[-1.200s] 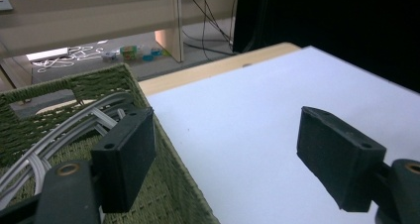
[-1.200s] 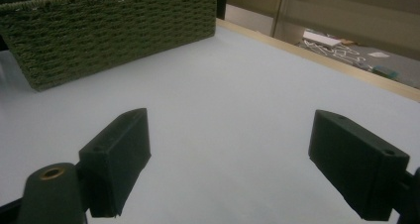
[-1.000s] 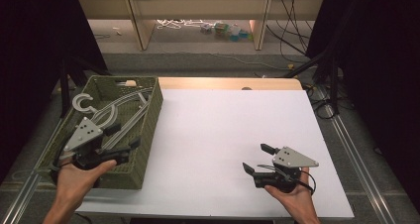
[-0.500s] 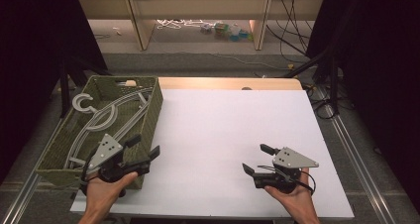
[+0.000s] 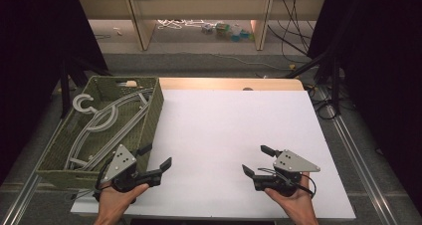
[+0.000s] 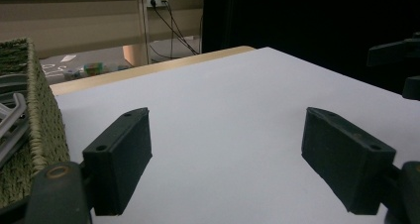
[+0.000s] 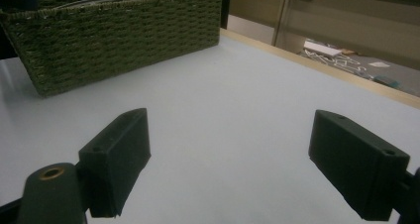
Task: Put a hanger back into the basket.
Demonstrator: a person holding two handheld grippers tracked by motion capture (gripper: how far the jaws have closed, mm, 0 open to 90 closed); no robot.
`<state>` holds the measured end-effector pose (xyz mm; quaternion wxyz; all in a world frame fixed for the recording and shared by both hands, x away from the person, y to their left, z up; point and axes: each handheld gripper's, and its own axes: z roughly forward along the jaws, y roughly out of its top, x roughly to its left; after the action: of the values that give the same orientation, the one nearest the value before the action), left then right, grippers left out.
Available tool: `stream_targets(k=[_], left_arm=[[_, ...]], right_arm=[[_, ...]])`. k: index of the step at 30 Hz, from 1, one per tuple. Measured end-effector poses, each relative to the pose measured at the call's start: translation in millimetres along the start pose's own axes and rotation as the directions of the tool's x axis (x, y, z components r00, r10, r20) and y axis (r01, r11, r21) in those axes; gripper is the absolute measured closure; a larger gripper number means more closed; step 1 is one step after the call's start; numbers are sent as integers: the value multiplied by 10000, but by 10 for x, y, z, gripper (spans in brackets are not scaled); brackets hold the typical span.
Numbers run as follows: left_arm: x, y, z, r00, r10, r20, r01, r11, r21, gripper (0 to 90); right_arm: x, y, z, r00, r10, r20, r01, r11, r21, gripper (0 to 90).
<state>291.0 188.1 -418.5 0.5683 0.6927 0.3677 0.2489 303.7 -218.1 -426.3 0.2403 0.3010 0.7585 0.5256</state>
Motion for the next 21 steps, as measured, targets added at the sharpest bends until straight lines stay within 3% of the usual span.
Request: stream_targets(k=[11, 14, 17, 21], left_arm=[[-40, -72, 7, 9998, 34, 214, -30, 9999, -168, 187], [-40, -71, 11, 9997, 64, 229, -60, 9998, -206, 186], [-34, -73, 13, 9997, 85, 231, -81, 9998, -178, 185], [-30, -74, 8, 9998, 83, 199, -79, 9998, -207, 184]], right_arm=[[65, -14, -86, 9996, 284, 38, -282, 9982, -533, 166], [44, -17, -106, 9996, 75, 289, -56, 9979, -642, 165], [46, -26, -110, 9994, 279, 219, -267, 9982, -544, 164], [31, -31, -98, 9992, 125, 391, -96, 9972, -739, 163]])
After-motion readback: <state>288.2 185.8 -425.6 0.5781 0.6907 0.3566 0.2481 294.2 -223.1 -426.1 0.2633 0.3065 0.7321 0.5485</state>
